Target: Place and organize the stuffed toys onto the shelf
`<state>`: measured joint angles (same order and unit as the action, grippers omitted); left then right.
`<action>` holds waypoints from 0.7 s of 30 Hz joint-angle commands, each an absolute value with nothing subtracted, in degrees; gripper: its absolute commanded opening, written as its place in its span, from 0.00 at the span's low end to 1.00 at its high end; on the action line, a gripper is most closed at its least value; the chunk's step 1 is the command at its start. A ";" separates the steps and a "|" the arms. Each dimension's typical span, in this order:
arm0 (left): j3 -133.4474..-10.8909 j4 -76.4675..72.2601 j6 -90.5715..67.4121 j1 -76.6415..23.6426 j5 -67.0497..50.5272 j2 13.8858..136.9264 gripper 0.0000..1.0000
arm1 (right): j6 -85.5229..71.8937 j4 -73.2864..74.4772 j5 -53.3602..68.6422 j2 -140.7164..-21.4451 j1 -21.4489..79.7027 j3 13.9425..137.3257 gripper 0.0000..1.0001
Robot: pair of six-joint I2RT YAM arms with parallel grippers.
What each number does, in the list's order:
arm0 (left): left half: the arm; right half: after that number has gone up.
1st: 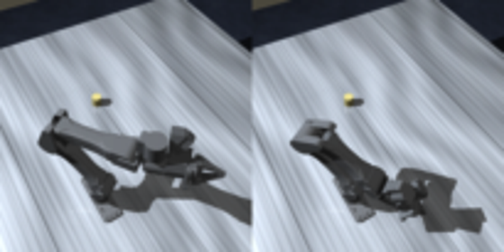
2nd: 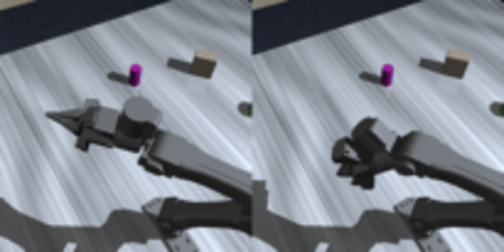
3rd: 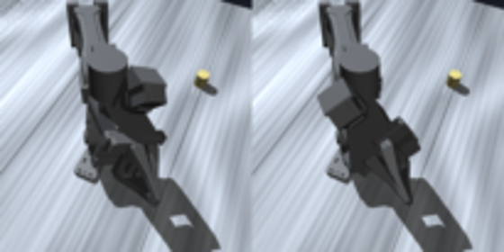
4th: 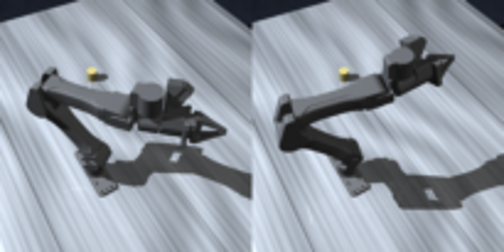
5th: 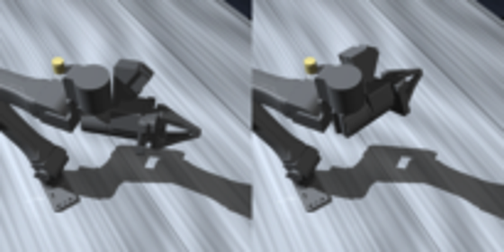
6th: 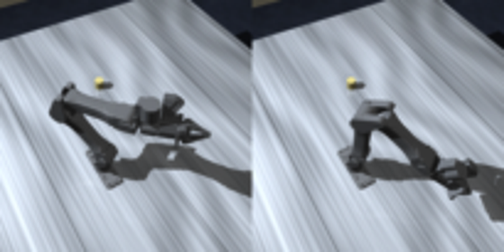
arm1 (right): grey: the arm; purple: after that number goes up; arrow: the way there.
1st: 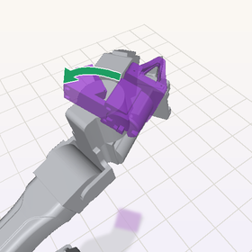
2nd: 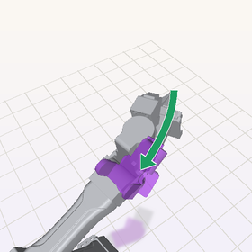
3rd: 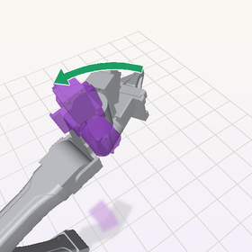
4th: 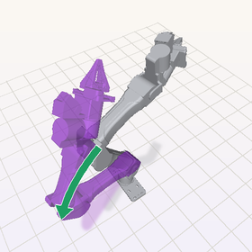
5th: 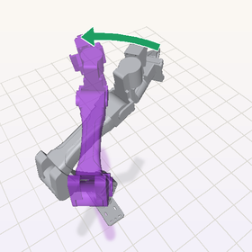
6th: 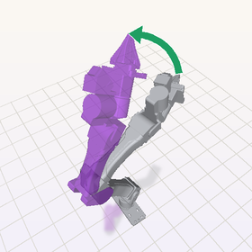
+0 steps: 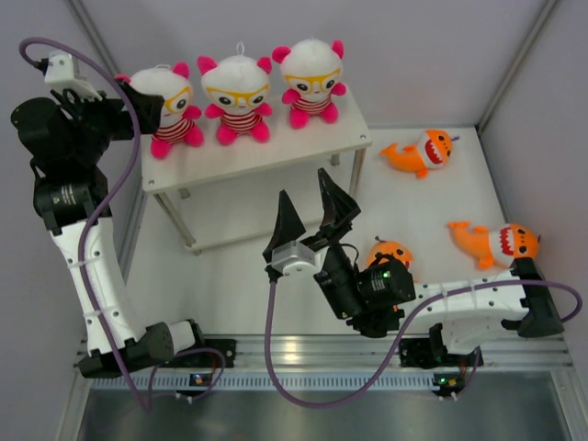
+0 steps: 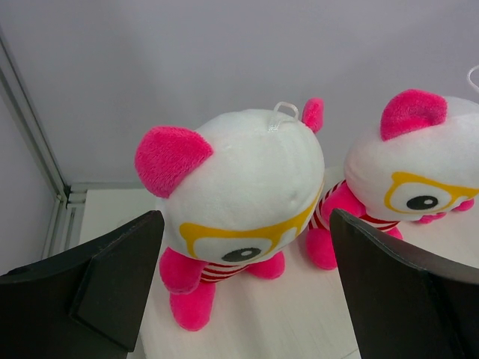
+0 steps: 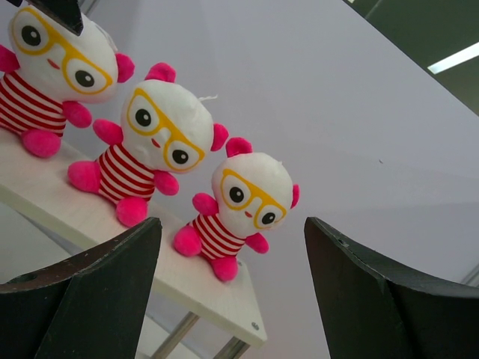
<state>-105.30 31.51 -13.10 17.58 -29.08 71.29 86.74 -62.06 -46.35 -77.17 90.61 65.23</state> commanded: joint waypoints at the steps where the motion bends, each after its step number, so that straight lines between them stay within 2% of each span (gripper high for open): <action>1: -105.64 30.41 -12.57 18.02 -29.27 71.37 0.98 | 85.43 -62.67 -46.85 -75.94 89.82 64.95 0.78; 21: -105.38 30.32 -9.93 17.93 -26.80 68.65 0.98 | 84.64 -62.14 -46.84 -75.76 89.56 64.69 0.78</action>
